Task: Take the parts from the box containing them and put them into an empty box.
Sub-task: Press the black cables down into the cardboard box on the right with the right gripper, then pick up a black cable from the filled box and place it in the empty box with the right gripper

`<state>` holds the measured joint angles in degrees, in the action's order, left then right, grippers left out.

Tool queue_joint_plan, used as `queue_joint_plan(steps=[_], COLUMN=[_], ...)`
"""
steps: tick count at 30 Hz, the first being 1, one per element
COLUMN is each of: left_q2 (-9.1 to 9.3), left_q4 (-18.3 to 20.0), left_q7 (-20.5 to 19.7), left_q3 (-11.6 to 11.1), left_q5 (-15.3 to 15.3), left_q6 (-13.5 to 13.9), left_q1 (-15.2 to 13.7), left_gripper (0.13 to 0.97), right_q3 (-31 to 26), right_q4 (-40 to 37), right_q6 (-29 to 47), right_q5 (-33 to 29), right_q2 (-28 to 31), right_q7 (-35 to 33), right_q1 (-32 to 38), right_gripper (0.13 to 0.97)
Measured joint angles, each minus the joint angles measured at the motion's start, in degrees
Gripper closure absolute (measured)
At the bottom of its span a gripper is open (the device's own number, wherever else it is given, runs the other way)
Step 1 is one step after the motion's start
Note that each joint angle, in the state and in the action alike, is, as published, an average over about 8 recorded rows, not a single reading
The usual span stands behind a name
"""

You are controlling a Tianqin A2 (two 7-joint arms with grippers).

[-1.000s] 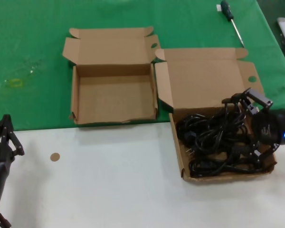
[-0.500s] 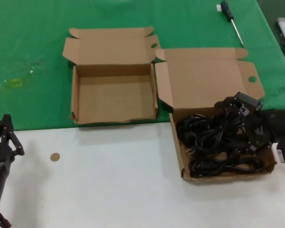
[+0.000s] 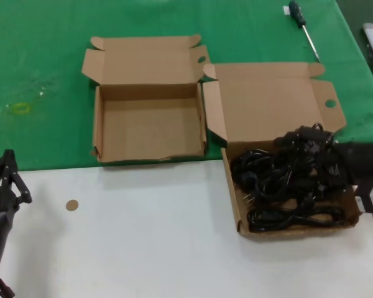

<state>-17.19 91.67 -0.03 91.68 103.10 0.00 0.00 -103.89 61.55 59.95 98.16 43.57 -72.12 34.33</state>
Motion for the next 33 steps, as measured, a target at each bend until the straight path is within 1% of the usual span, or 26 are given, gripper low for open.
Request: queue_joint_plan(steps=[2,10,11,19,23,31,33], left_q2=[0.00,0.00,0.00,0.00,0.00,0.00,0.00], left_q4=[0.00,0.00,0.00,0.00,0.00,0.00,0.00], left_q7=[0.00,0.00,0.00,0.00,0.00,0.01,0.01], left_q3=[0.00,0.00,0.00,0.00,0.00,0.00,0.00], left_q5=[0.00,0.00,0.00,0.00,0.00,0.00,0.00], left_q6=[0.00,0.00,0.00,0.00,0.00,0.00,0.00], left_q1=[0.00,0.00,0.00,0.00,0.00,0.00,0.00], left_gripper=[0.945,0.945,0.945,0.945,0.945,0.945,0.945], right_q3=[-0.15,-0.43,-0.45,-0.56,-0.48,0.14,0.34], right_q4=[-0.46,-2.09,-2.24,-2.96,-3.11,-3.63,-3.61], right_q6=[-0.02,-0.33,-0.37,-0.59,-0.81,-1.54,-1.72], right_q5=[-0.15,-0.68,-0.73,-0.90,-0.87,-0.74,-0.69], right_q2=[-0.07,-0.01,0.03,0.27,0.24,0.10,0.15], right_q7=[-0.37,-1.82,-1.95,-2.35,-2.49,-4.59,-5.13], right_q1=[0.11,0.29,0.25,-0.30,-0.42,0.14,0.33], right_gripper=[0.294,0.483,0.483,0.703,0.703,0.853,0.857])
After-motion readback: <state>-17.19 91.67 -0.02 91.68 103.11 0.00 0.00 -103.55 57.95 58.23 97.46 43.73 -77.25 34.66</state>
